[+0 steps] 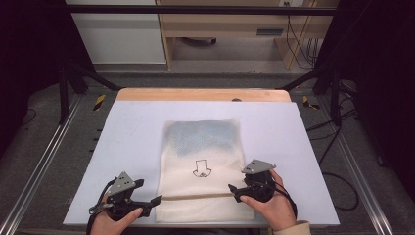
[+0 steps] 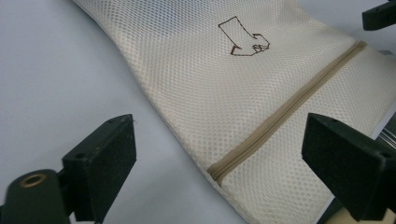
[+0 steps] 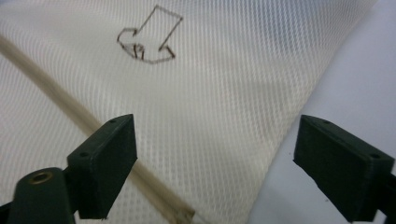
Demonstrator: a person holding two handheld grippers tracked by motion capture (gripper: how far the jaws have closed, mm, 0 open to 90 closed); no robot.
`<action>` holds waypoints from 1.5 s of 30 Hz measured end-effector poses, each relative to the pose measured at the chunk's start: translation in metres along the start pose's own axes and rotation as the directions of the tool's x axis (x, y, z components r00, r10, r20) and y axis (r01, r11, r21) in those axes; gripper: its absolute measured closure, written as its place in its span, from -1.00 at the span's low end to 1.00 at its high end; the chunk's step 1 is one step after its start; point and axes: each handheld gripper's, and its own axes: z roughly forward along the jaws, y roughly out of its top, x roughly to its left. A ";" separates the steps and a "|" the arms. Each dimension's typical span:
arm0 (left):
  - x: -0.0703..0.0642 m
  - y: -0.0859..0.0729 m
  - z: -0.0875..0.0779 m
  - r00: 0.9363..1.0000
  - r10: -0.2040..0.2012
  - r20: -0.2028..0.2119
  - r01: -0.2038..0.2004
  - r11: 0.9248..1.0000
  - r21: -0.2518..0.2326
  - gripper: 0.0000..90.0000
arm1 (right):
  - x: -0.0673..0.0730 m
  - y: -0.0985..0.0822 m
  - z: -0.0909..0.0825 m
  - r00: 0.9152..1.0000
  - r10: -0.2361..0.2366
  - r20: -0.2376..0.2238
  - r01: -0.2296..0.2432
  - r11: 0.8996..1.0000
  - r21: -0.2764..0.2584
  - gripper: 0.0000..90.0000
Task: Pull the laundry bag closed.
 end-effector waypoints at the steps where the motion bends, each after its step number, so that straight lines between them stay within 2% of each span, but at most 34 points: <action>1: 0.000 0.000 0.000 1.000 0.009 -0.009 -0.009 1.000 0.005 -0.80 | 0.001 0.003 0.000 1.000 -0.002 0.011 0.002 1.000 -0.020 -0.74; 3: 0.001 0.001 0.000 0.999 0.023 -0.031 -0.022 1.000 0.007 -0.80 | 0.001 0.009 0.000 1.000 0.011 0.015 -0.010 0.999 -0.044 -0.81; 7: 0.001 0.001 0.001 0.995 0.063 -0.074 -0.061 0.998 0.029 -0.81 | -0.002 0.021 -0.002 0.999 0.039 0.029 -0.036 0.994 -0.105 -0.82; 11: 0.004 0.004 -0.003 0.993 0.076 -0.087 -0.074 0.997 0.026 -0.83 | -0.005 0.027 -0.005 0.997 0.044 0.058 -0.038 0.993 -0.113 -0.82; 13: 0.009 0.008 -0.006 0.992 0.074 -0.107 -0.073 0.997 0.014 -0.83 | -0.008 0.029 -0.006 0.997 0.041 0.062 -0.034 0.993 -0.113 -0.82; 15: 0.017 0.013 -0.009 0.990 0.078 -0.117 -0.077 0.997 0.014 -0.84 | -0.012 0.030 -0.009 0.995 0.059 0.075 -0.050 0.992 -0.119 -0.82; 19: 0.036 0.021 -0.015 0.988 0.069 -0.141 -0.068 0.998 0.012 -0.85 | -0.028 0.029 -0.014 0.991 0.091 0.096 -0.079 0.989 -0.124 -0.81; 22: 0.050 0.025 -0.020 0.984 0.070 -0.166 -0.067 0.997 0.027 -0.86 | -0.043 0.023 -0.018 0.983 0.132 0.129 -0.117 0.986 -0.117 -0.81; 26: 0.067 0.027 -0.026 0.979 0.070 -0.189 -0.058 0.996 0.066 -0.86 | -0.061 0.010 -0.024 0.965 0.190 0.178 -0.172 0.979 -0.112 -0.81; 28: 0.075 0.025 -0.029 0.974 0.067 -0.215 -0.054 0.996 0.070 -0.85 | -0.068 0.004 -0.027 0.957 0.209 0.199 -0.190 0.975 -0.112 -0.81; 29: 0.078 0.024 -0.030 0.974 0.062 -0.218 -0.047 0.996 0.071 -0.86 | -0.072 0.000 -0.029 0.952 0.220 0.212 -0.202 0.974 -0.107 -0.81; 32: 0.089 0.019 -0.033 0.966 0.067 -0.250 -0.046 0.995 0.087 -0.87 | -0.081 -0.013 -0.032 0.940 0.260 0.222 -0.242 0.965 -0.105 -0.81; 33: 0.092 0.016 -0.034 0.962 0.071 -0.263 -0.049 0.995 0.088 -0.87 | -0.084 -0.019 -0.033 0.934 0.267 0.238 -0.249 0.963 -0.102 -0.81; 34: 0.098 0.012 -0.036 0.960 0.058 -0.274 -0.037 0.996 0.080 -0.88 | -0.087 -0.025 -0.034 0.930 0.268 0.253 -0.251 0.963 -0.098 -0.81; 35: 0.101 0.009 -0.036 0.960 0.047 -0.274 -0.030 0.997 0.066 -0.88 | -0.091 -0.034 -0.034 0.921 0.285 0.265 -0.271 0.959 -0.087 -0.81; 37: 0.106 0.001 -0.035 0.958 0.025 -0.286 -0.010 0.999 0.051 -0.89 | -0.094 -0.044 -0.033 0.915 0.306 0.262 -0.293 0.952 -0.091 -0.81; 38: 0.107 -0.004 -0.034 0.955 0.030 -0.295 -0.010 0.997 0.071 -0.89 | -0.096 -0.050 -0.033 0.910 0.320 0.264 -0.307 0.947 -0.090 -0.82; 39: 0.107 -0.007 -0.033 0.953 0.057 -0.296 -0.026 0.994 0.108 -0.88 | -0.097 -0.056 -0.032 0.908 0.323 0.265 -0.311 0.946 -0.086 -0.83; 40: 0.107 -0.009 -0.033 0.952 0.071 -0.297 -0.037 0.992 0.119 -0.89 | -0.099 -0.061 -0.029 0.910 0.322 0.262 -0.316 0.947 -0.067 -0.83; 41: 0.108 -0.011 -0.032 0.950 0.072 -0.302 -0.037 0.992 0.122 -0.89 | -0.099 -0.063 -0.028 0.907 0.328 0.263 -0.323 0.944 -0.065 -0.83; 43: 0.109 -0.013 -0.031 0.953 0.074 -0.293 -0.038 0.991 0.128 -0.88 | -0.102 -0.067 -0.026 0.906 0.340 0.253 -0.337 0.940 -0.054 -0.83; 45: 0.111 -0.015 -0.028 0.953 0.074 -0.294 -0.036 0.991 0.132 -0.88 | -0.103 -0.068 -0.025 0.901 0.342 0.267 -0.338 0.939 -0.062 -0.83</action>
